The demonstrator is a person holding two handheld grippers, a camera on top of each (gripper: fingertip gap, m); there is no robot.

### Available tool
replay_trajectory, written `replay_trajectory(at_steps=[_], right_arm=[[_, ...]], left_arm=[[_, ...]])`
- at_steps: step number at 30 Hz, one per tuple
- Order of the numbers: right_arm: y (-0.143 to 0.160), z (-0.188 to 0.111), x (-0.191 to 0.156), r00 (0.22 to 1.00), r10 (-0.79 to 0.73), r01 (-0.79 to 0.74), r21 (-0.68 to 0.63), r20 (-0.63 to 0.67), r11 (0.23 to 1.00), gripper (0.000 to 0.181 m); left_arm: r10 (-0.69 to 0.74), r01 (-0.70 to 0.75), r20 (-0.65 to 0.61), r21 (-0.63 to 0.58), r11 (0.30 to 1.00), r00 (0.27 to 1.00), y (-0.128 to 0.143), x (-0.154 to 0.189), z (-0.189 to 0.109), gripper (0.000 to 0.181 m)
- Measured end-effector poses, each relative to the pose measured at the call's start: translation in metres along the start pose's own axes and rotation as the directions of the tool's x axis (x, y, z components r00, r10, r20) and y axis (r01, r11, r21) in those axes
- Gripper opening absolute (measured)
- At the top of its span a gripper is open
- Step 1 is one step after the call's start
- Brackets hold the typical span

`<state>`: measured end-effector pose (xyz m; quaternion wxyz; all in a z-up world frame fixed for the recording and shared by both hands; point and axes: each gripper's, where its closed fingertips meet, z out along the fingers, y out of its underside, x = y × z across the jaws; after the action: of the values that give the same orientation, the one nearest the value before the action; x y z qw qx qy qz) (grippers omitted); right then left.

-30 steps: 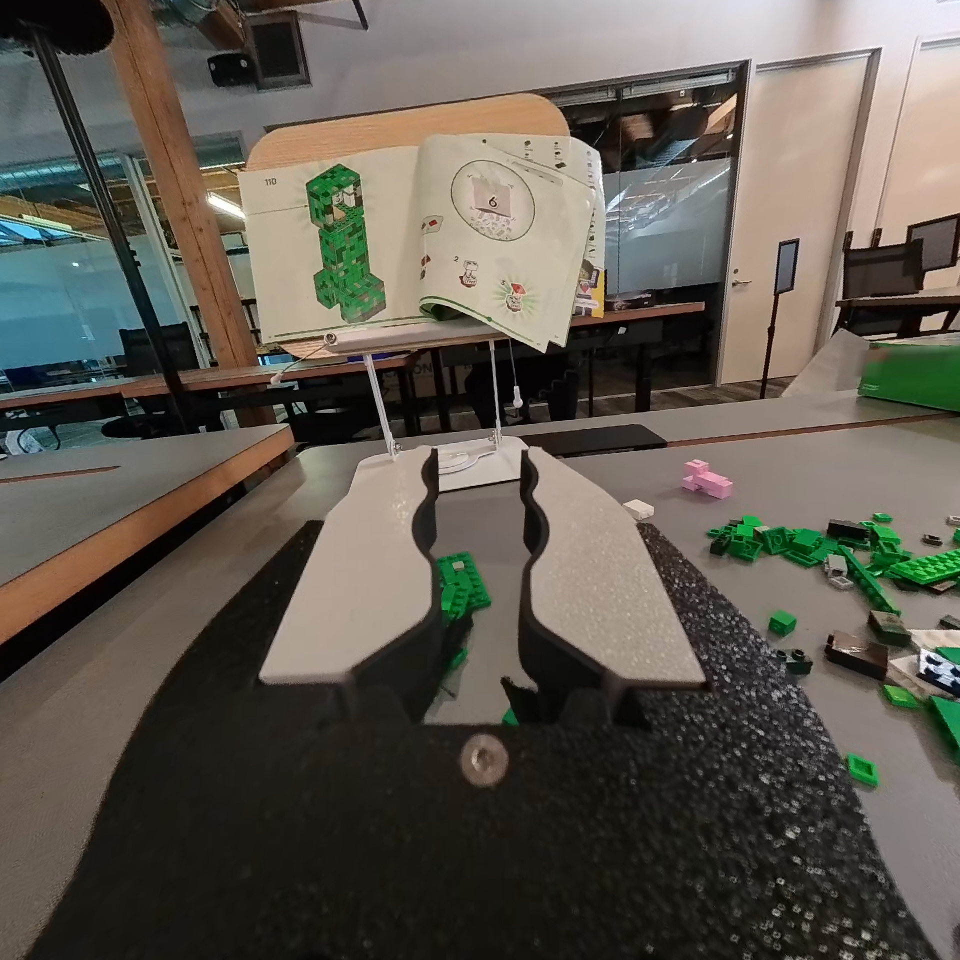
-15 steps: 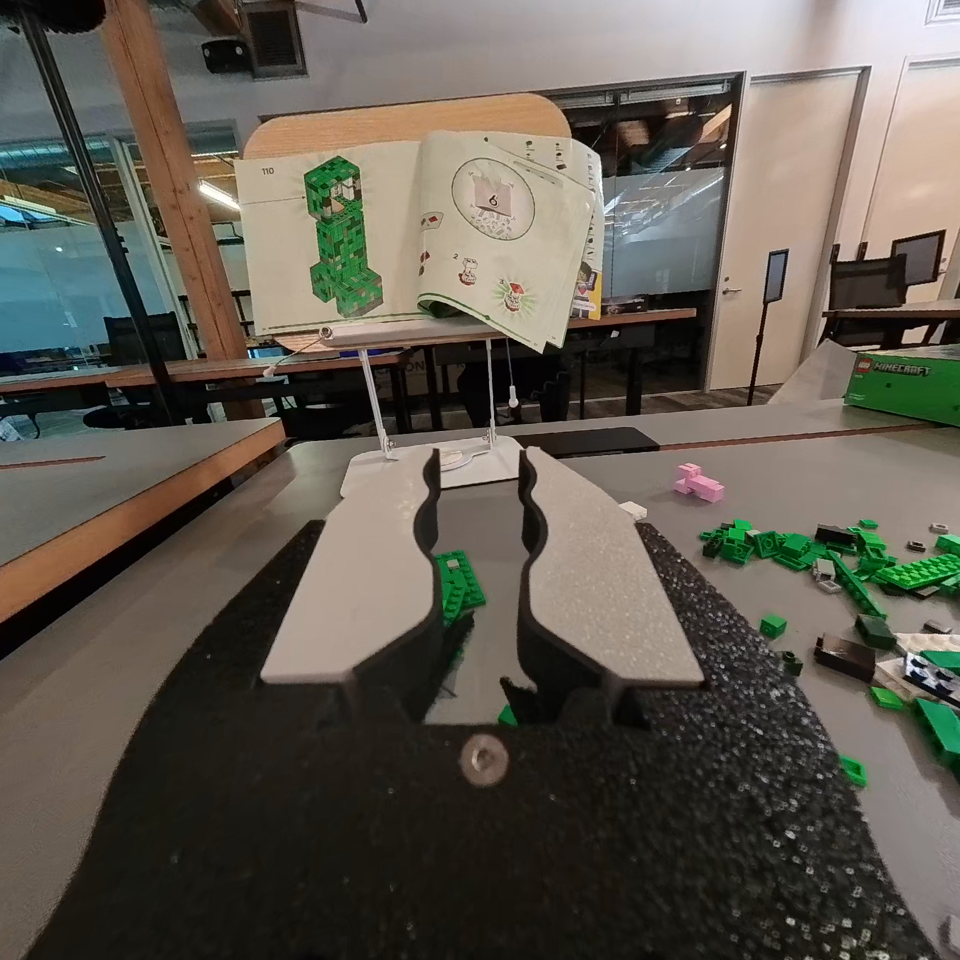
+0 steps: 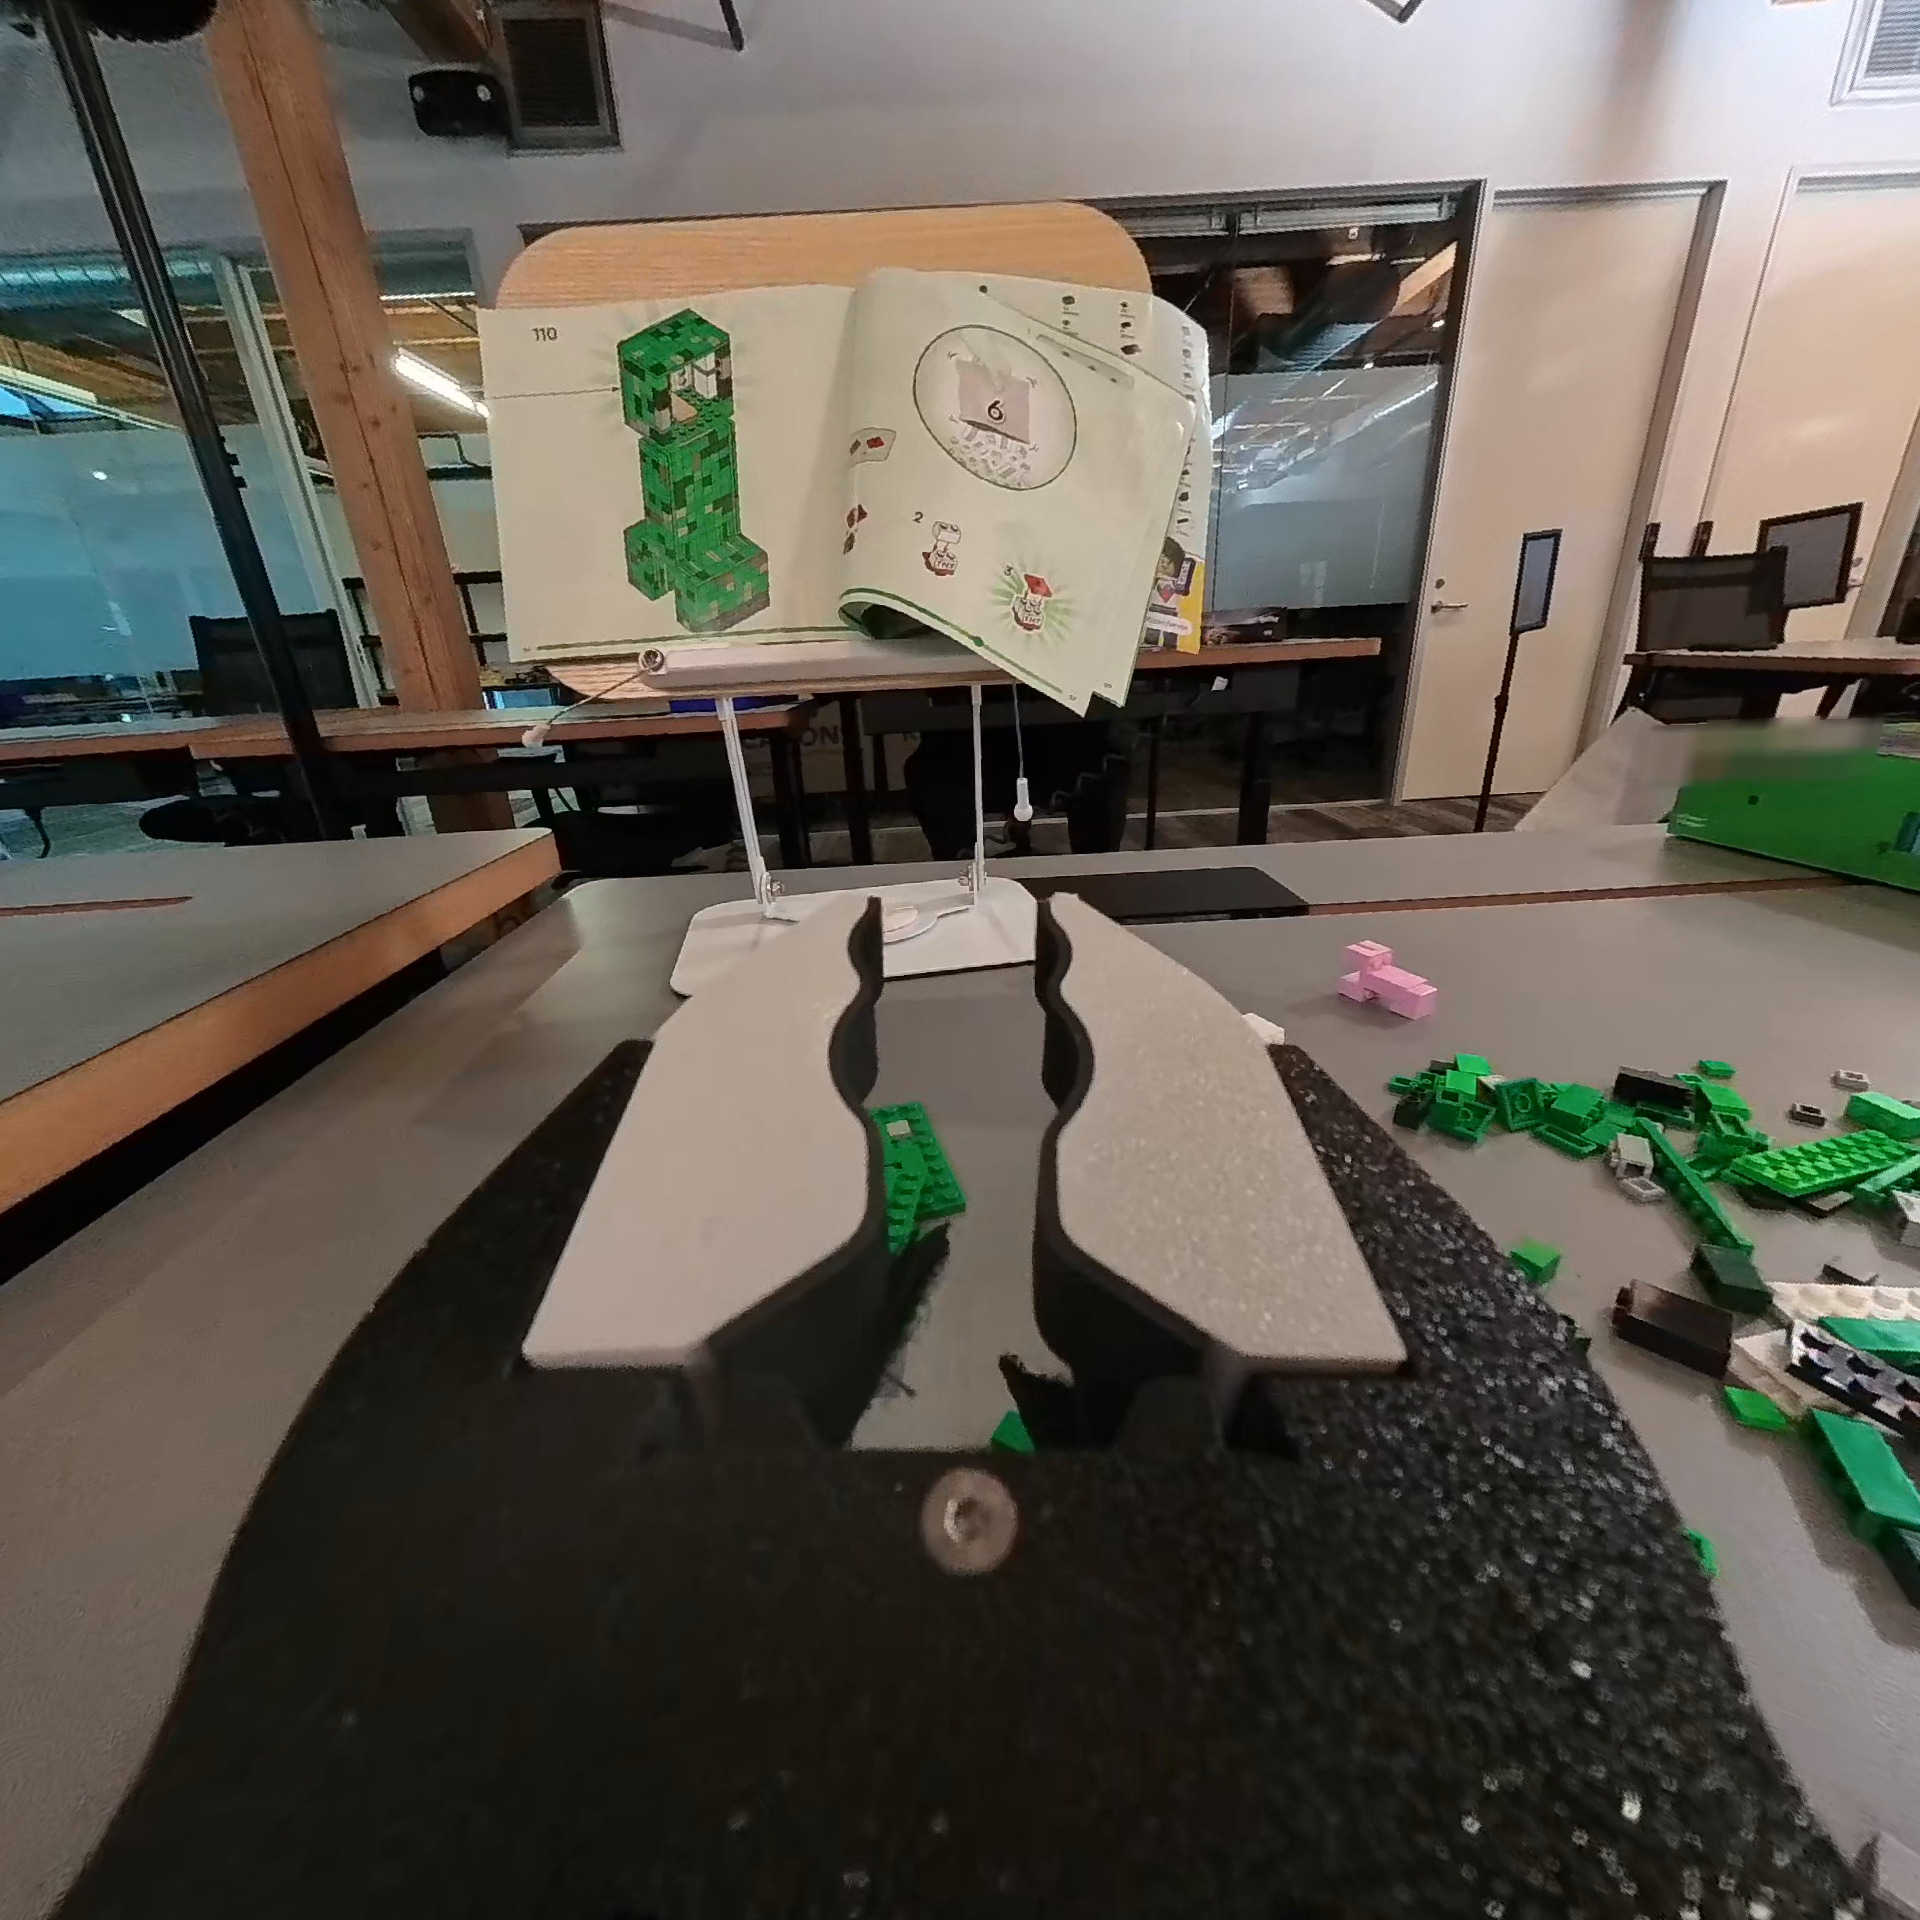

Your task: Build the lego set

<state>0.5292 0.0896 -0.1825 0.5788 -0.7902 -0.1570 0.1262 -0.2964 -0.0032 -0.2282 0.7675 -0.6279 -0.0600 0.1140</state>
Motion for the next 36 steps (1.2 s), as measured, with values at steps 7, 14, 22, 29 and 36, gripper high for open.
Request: replay_trajectory(at_steps=[7,14,22,29,36], right_arm=[[-0.014,0.011,0.005,0.995,0.103,-0.100,0.154,-0.011,0.983,0.048],[-0.034,0.016,-0.031,0.913,-0.374,0.377,-0.010,-0.160,0.926,0.082],[-0.074,-0.011,-0.074,0.755,-0.656,0.656,-0.003,0.018,0.755,0.081],[-0.063,-0.010,-0.061,0.624,-0.780,0.766,-0.232,0.042,0.600,0.092],[-0.008,-0.004,-0.050,0.521,-0.807,0.825,-0.405,0.277,0.394,0.026]], left_arm=[[-0.004,0.004,0.003,-0.005,1.000,1.000,0.001,-0.001,0.000,0.027],[-0.007,0.007,-0.005,-0.010,1.000,1.000,0.002,0.001,0.001,0.027],[-0.061,0.061,-0.001,-0.004,0.998,0.998,0.002,-0.004,-0.001,0.026],[-0.142,0.142,-0.006,0.011,0.990,0.990,0.002,-0.010,-0.002,0.025],[-0.167,0.167,-0.018,0.011,0.986,0.986,0.003,-0.010,-0.002,0.025]])
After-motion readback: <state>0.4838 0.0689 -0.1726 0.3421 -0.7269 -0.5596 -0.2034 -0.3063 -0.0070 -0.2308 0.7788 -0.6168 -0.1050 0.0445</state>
